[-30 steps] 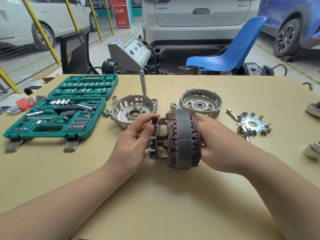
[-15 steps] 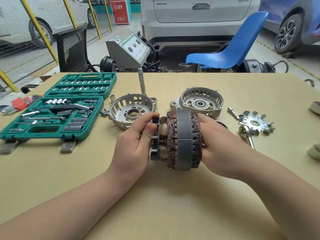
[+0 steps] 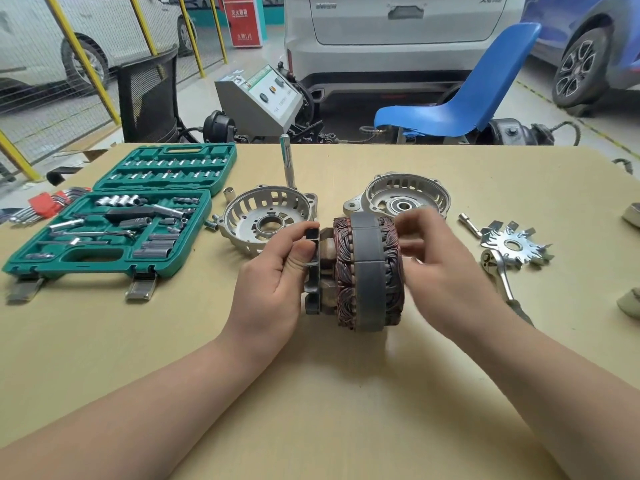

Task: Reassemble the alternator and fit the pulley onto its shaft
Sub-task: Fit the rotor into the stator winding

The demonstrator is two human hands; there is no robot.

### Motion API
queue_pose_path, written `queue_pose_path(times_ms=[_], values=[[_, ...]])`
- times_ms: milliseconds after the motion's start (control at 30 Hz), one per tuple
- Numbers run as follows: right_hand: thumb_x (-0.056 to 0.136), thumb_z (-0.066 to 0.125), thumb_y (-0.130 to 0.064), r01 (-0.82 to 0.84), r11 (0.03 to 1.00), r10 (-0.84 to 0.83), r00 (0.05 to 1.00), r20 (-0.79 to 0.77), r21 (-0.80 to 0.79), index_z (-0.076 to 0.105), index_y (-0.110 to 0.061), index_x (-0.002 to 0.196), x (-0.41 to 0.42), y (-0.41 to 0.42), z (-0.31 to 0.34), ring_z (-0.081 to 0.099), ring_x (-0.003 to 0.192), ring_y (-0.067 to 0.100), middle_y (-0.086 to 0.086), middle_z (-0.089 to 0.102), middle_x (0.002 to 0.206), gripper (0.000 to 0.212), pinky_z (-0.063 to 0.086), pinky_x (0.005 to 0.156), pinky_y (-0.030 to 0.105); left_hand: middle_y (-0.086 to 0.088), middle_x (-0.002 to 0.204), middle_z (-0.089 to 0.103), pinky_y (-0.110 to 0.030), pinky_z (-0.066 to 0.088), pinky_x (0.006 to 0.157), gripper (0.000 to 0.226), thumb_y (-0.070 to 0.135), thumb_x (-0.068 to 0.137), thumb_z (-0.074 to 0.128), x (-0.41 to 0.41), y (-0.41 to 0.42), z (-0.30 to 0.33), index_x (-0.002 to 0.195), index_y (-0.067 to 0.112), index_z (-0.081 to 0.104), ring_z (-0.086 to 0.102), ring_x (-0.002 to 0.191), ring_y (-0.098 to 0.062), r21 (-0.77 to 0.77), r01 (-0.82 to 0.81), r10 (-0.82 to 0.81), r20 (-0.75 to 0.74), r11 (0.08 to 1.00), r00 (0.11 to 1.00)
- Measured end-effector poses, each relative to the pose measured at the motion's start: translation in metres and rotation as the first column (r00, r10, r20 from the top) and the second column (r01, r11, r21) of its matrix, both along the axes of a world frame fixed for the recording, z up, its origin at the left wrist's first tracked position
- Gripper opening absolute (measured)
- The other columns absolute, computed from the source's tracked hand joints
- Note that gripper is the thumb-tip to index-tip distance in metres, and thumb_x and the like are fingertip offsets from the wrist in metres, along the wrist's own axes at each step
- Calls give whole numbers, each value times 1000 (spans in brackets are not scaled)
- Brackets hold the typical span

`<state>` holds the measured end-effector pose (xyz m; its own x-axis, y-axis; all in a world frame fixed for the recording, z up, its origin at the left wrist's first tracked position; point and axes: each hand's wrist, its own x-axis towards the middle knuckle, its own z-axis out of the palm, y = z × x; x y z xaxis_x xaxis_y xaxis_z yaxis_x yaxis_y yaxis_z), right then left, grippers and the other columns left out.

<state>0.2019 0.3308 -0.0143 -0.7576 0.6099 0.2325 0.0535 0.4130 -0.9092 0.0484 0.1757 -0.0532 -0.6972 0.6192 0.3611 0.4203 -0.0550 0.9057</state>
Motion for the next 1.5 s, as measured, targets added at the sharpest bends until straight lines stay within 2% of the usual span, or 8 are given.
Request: queue_pose_path(times_ms=[67,167,300,633,967,1133,1333,1500], values=[[102,58,-36,54,954,-101,984,-145,-296,62,-38,116,-4,-7,1,67,90,-2,-17,68,110,15,49,66,13,7,116,79,-57,61,93,41,59,103,50,0,-1,-1,131,37,71,76,109,-24,6,8,-8,6,1000,1000],[91,54,-71,-63,927,-26,973,-230,-370,58,-47,135,-7,-23,-8,68,113,0,-19,70,125,50,55,85,23,25,121,75,-31,58,97,33,54,105,51,4,-2,2,131,42,67,72,115,-6,-6,-12,12,-77,1000,997],[85,70,-56,-94,905,-52,943,-327,-414,66,-40,131,-11,-36,-10,76,99,15,-3,77,110,49,59,74,23,24,117,77,-16,52,93,30,50,107,49,9,-5,6,132,44,64,71,115,0,-2,10,-10,-142,1000,990],[93,57,-39,7,876,-210,906,-368,-482,74,-29,120,-14,-38,-9,73,106,31,7,77,112,33,58,94,53,15,114,80,-23,56,90,44,45,107,50,15,-3,5,134,20,75,74,109,-7,36,-14,17,-94,999,995],[78,66,-42,-35,807,-219,909,-354,-589,79,-27,114,-19,-30,-5,73,107,39,13,79,111,41,57,95,57,5,109,81,-65,62,85,48,53,105,50,13,0,1,134,23,74,77,103,-25,16,-1,1,43,1000,999],[85,66,-31,-5,799,-274,887,-371,-602,81,-22,109,-21,-32,-7,76,94,25,9,80,104,30,59,75,33,4,105,80,-62,63,77,43,55,109,49,17,1,-1,130,28,75,76,95,-27,12,-18,18,-2,1000,1000],[86,69,-29,-20,791,-261,893,-367,-611,80,-17,113,-23,-31,-7,75,97,31,15,79,108,31,61,80,40,8,113,80,-56,63,87,40,52,110,47,20,4,0,132,31,74,76,105,-21,28,22,-21,-25,999,999],[99,63,-33,40,781,-321,882,-346,-623,81,-19,111,-28,-31,-8,76,94,25,7,80,102,26,62,74,36,5,93,78,-47,61,77,41,57,109,46,18,5,0,125,34,76,72,85,-20,0,-10,10,-48,1000,999]])
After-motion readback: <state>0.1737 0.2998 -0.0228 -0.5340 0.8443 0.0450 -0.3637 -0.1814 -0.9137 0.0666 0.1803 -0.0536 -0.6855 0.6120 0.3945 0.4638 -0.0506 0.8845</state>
